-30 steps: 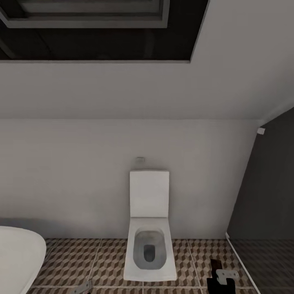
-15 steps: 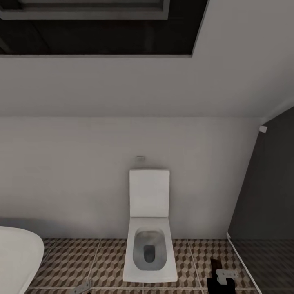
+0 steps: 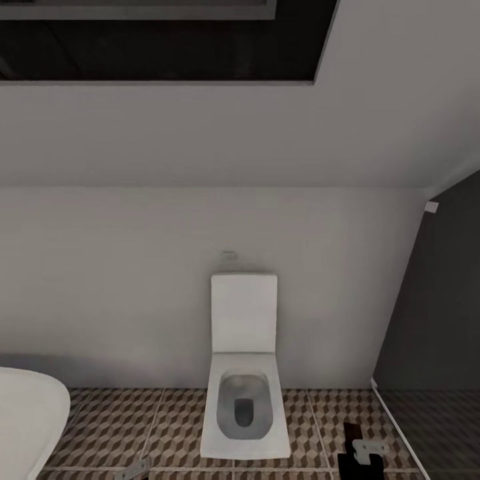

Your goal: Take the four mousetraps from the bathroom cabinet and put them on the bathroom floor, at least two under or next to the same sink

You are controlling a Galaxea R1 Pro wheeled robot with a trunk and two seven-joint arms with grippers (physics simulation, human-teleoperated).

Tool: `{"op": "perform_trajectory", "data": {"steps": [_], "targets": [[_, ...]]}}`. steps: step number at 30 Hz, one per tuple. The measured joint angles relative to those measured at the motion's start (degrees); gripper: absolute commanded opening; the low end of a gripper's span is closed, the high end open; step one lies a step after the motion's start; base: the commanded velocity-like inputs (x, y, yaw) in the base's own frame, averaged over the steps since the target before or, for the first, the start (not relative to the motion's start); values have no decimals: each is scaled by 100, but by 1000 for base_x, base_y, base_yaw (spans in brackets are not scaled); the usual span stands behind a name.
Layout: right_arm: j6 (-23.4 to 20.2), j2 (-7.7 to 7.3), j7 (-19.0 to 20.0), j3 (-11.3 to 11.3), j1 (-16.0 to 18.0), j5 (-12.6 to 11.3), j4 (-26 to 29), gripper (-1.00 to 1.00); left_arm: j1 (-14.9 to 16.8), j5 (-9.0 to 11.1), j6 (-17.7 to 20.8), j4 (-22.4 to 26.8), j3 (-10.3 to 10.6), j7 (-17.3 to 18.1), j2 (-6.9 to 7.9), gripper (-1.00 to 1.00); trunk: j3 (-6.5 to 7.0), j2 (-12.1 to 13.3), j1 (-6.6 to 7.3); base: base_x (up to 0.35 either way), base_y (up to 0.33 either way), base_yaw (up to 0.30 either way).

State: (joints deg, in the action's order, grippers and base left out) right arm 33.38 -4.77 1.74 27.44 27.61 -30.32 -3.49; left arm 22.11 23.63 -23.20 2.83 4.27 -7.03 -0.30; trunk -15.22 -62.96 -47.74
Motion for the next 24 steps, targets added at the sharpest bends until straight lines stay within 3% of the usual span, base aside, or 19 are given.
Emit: {"op": "perform_trajectory", "data": {"steps": [24], "targets": [[-8,1,0,0,5,0,2,-100,0,-1,-14,0,0,0,-4,-100,-431,-963,-527,45,0,0]]}}
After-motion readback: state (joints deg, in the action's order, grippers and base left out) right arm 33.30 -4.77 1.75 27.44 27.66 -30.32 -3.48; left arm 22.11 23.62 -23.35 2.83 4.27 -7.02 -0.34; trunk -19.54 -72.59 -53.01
